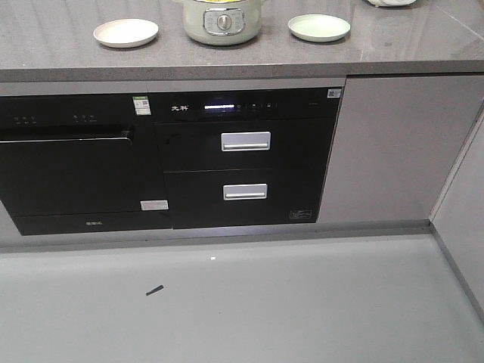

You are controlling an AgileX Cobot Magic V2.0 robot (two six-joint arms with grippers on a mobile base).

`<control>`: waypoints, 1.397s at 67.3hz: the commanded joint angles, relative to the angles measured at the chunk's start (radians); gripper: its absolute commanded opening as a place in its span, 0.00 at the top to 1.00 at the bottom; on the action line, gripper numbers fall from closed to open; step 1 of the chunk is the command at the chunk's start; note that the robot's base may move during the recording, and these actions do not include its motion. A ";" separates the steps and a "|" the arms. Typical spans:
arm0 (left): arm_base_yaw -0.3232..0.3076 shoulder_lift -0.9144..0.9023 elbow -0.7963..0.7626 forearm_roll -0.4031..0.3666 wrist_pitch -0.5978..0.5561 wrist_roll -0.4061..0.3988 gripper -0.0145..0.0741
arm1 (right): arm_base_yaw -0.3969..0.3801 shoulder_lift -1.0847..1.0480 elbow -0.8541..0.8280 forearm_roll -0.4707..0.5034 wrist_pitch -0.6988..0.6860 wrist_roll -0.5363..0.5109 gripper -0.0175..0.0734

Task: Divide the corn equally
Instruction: 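Continue driving closer to the counter, centering on the corn pot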

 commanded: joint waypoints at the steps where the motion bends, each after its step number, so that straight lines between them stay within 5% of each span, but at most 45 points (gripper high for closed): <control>1: -0.001 -0.017 -0.017 -0.007 -0.070 -0.001 0.84 | -0.005 -0.006 0.007 -0.007 -0.074 0.003 0.81; 94: -0.001 -0.017 -0.017 -0.007 -0.070 -0.001 0.84 | -0.005 -0.006 0.007 -0.007 -0.074 0.003 0.81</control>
